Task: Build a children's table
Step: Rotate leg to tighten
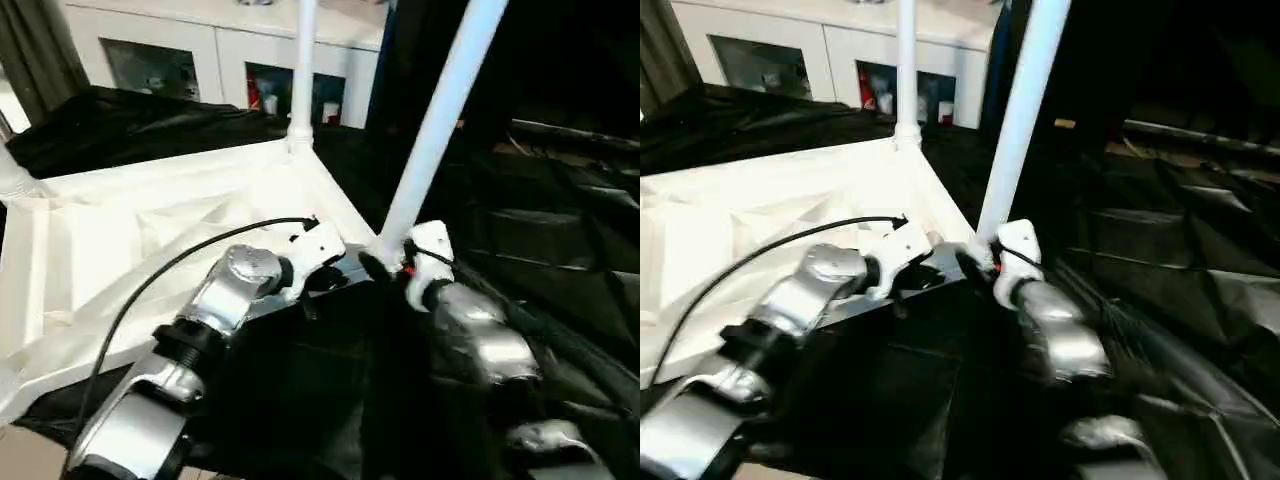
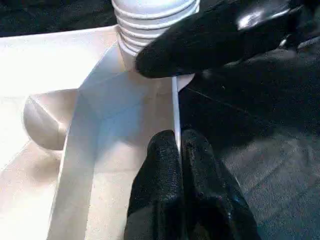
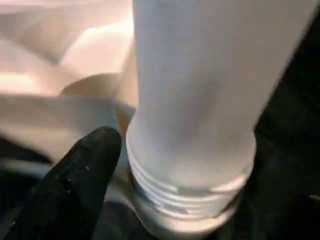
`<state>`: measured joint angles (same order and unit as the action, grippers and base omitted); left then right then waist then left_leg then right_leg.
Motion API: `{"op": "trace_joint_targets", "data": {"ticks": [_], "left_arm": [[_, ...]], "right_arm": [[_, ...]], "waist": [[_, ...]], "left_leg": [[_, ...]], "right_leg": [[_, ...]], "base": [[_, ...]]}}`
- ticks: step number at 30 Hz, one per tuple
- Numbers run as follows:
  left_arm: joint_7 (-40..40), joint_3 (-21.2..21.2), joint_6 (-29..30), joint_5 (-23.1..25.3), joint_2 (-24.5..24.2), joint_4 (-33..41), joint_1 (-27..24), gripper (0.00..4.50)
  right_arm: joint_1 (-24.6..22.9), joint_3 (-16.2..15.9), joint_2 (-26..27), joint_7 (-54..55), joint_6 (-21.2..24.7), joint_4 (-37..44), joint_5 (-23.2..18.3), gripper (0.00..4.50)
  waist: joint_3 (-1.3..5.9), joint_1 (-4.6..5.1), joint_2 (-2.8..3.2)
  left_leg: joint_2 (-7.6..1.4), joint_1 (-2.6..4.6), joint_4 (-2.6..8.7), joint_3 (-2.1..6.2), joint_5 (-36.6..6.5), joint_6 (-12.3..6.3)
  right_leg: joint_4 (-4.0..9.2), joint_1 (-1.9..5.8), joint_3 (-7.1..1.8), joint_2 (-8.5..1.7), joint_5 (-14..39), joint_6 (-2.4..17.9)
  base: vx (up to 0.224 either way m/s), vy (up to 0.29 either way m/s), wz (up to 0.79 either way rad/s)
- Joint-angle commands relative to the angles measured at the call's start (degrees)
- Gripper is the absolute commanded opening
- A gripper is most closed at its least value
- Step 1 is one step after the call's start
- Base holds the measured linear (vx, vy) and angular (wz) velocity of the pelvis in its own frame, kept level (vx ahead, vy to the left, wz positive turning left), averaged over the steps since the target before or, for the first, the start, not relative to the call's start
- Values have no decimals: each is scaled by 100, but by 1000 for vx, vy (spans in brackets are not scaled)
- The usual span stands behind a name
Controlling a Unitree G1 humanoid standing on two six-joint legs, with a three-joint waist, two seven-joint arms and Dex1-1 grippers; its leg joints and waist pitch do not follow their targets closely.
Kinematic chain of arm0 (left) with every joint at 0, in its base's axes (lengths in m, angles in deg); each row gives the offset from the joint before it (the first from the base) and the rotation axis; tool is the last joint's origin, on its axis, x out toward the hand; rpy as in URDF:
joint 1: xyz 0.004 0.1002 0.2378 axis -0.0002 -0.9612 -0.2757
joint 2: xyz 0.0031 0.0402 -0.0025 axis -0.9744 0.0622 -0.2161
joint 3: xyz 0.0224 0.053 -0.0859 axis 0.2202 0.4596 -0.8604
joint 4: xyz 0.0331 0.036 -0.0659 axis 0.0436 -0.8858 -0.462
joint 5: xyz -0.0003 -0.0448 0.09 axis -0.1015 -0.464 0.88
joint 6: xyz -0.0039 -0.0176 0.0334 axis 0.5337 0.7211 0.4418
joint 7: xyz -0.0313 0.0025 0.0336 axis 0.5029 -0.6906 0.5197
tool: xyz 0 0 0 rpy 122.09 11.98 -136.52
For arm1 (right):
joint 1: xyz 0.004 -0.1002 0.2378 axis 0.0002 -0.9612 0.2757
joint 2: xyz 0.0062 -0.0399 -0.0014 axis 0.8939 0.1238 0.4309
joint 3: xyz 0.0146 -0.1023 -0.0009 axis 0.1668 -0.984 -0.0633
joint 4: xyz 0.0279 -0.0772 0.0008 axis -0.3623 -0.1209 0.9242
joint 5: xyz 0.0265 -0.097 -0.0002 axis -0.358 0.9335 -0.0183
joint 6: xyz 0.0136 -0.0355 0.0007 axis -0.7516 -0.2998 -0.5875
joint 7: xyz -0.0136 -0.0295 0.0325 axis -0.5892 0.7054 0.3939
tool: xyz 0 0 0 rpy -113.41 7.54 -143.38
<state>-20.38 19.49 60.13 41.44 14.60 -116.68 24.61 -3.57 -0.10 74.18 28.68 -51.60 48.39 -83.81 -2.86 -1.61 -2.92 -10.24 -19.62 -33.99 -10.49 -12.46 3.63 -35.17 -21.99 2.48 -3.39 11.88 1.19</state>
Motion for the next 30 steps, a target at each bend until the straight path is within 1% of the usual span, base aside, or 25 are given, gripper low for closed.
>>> {"op": "trace_joint_targets", "data": {"ticks": [1, 2, 3, 4, 5, 6, 7, 8, 9, 10, 11, 12, 13, 15, 16, 18, 19, 20, 21, 22, 23, 24, 25, 29, 30], "left_arm": [[395, 118, -192, -109, -107, 114, -143, 0], [577, 138, -285, -146, -204, 180, -185, 0], [688, 147, -374, -177, -254, 221, -212, 0], [1040, 159, -486, -320, -383, 372, -298, 0], [1268, 173, -526, -407, -475, 482, -355, 0], [1447, 185, -576, -473, -551, 565, -398, 0], [1584, 201, -558, -504, -630, 631, -426, 0], [1688, 219, -554, -511, -705, 664, -442, 0], [1778, 232, -567, -526, -756, 688, -456, 0], [1984, 246, -578, -576, -853, 762, -497, 0], [2016, 248, -574, -585, -867, 776, -504, 0], [2115, 249, -551, -614, -910, 818, -526, 0], [2176, 230, -499, -656, -936, 864, -545, 0], [2217, 205, -467, -704, -972, 919, -571, 0], [2233, 201, -471, -716, -996, 938, -588, 0], [2229, 194, -493, -712, -1000, 929, -594, 0], [2228, 182, -502, -706, -1000, 920, -597, 0], [2228, 182, -503, -706, -1000, 920, -597, 0], [2231, 174, -512, -699, -1000, 916, -599, 0], [2228, 163, -509, -696, -999, 916, -602, 0], [2226, 160, -501, -696, -1001, 920, -602, 0], [2213, 156, -493, -697, -1001, 919, -601, 0], [2210, 153, -493, -695, -1001, 916, -600, 0], [2180, 150, -506, -683, -995, 894, -591, 0], [2010, 112, -509, -646, -934, 810, -558, 0]], "right_arm": [[-121, -170, -153, -690, 0, 348, -217, 384], [-180, -139, -302, -944, 11, 520, -310, 384], [-210, -126, -377, -1069, 27, 604, -360, 384], [-292, -113, -593, -1445, 89, 831, -500, 384], [-351, -133, -749, -1711, 128, 981, -574, 384], [-404, -171, -887, -1943, 174, 1103, -629, 384], [-471, -240, -1054, -2230, 243, 1256, -708, 384], [-538, -318, -1214, -2482, 328, 1402, -766, 384], [-568, -359, -1300, -2583, 386, 1469, -774, 384], [-608, -405, -1416, -2750, 464, 1563, -768, 384], [-612, -411, -1429, -2770, 470, 1573, -767, 384], [-619, -427, -1459, -2829, 483, 1597, -766, 384], [-627, -470, -1495, -2919, 472, 1605, -751, 384], [-650, -542, -1544, -3015, 454, 1625, -720, 384], [-647, -572, -1536, -3034, 448, 1606, -702, 384], [-635, -580, -1522, -3018, 444, 1596, -697, 359], [-623, -574, -1504, -3015, 468, 1599, -710, 359], [-622, -573, -1503, -3015, 470, 1600, -711, 348], [-614, -567, -1488, -3018, 490, 1608, -722, 348], [-608, -560, -1465, -3022, 509, 1622, -722, 326], [-607, -565, -1452, -3044, 532, 1636, -737, 326], [-619, -582, -1435, -3054, 547, 1657, -746, 304], [-628, -593, -1429, -3053, 554, 1664, -754, 304], [-648, -605, -1411, -3033, 572, 1668, -761, 281], [-674, -591, -1368, -2919, 581, 1652, -730, 280]], "waist": [[287, -34, -3], [292, -34, -7], [304, -29, -6], [334, -48, 4], [354, -51, -9], [376, -61, -12], [366, -64, -5], [354, -58, -6], [348, -68, -7], [333, -66, -1], [330, -67, 3], [319, -71, 66], [313, -55, 29], [303, -59, 34], [300, -60, 14], [299, -59, 10], [304, -59, 12], [307, -60, 13], [314, -61, 11], [322, -62, 8], [326, -64, 10], [331, -62, 8], [333, -64, 14], [340, -70, 17], [338, -70, 20]], "left_leg": [[-324, -40, 418, 123, -673, -366], [-330, -48, 410, 122, -592, -417], [-327, -65, 396, 117, -396, -512], [-329, -55, 372, 111, -189, -598], [-320, -65, 347, 105, -65, -678], [-316, -81, 316, 99, 211, -845], [-316, -69, 300, 82, 367, -998], [-314, -70, 299, 73, 323, -1051], [-326, -71, 305, 82, 223, -1088], [-344, -67, 315, 78, 137, -1055], [-342, -64, 321, 82, 69, -1015], [-358, -52, 335, 89, -68, -916], [-362, -38, 344, 78, -210, -808], [-359, -33, 357, 78, -349, -681], [-359, -28, 361, 76, -405, -625], [-344, -42, 361, 78, -407, -575], [-343, -46, 358, 82, -380, -564], [-341, -48, 355, 83, -361, -561], [-336, -46, 349, 81, -298, -573], [-332, -50, 342, 80, -231, -598], [-332, -50, 339, 80, -199, -612], [-325, -53, 331, 78, -125, -657], [-327, -50, 331, 80, -109, -666], [-327, -52, 322, 79, -84, -691], [-329, -50, 323, 80, -109, -681]], "right_leg": [[457, 235, -314, -519, 911, 1148], [430, 244, -312, -518, 720, 1206], [389, 258, -302, -510, 371, 1318], [338, 268, -296, -503, -26, 1432], [299, 291, -299, -500, -311, 1485], [231, 297, -303, -485, -906, 1585], [206, 256, -293, -472, -1233, 1700], [214, 249, -288, -464, -1219, 1736], [227, 267, -282, -479, -1053, 1755], [246, 244, -280, -496, -809, 1764], [259, 246, -273, -495, -650, 1754], [278, 239, -281, -506, -388, 1742], [304, 227, -280, -493, -189, 1729], [319, 226, -284, -492, 2, 1708], [330, 227, -288, -494, 78, 1681], [332, 235, -294, -491, 132, 1629], [326, 240, -296, -497, 103, 1613], [320, 243, -296, -496, 78, 1608], [309, 244, -297, -490, -17, 1609], [296, 250, -297, -490, -119, 1619], [291, 250, -295, -489, -164, 1624], [279, 253, -292, -481, -283, 1646], [275, 253, -291, -482, -304, 1651], [269, 259, -289, -487, -345, 1675], [271, 257, -288, -487, -313, 1674]], "base": [[0, 0, 0], [0, 0, 0], [0, 0, 0], [0, 0, 0], [57, 0, 1], [57, 0, 1], [0, 0, 0], [0, 0, 0], [0, 0, 0], [0, 0, 0], [0, 0, 0], [0, 0, 0], [0, 0, 0], [0, 0, 0], [0, 0, 0], [0, 0, 0], [0, 0, 0], [0, 0, 0], [0, 0, 0], [0, 0, 0], [0, 0, 0], [0, 0, 0], [0, 0, 0], [0, 0, 0], [0, 0, 0]]}}
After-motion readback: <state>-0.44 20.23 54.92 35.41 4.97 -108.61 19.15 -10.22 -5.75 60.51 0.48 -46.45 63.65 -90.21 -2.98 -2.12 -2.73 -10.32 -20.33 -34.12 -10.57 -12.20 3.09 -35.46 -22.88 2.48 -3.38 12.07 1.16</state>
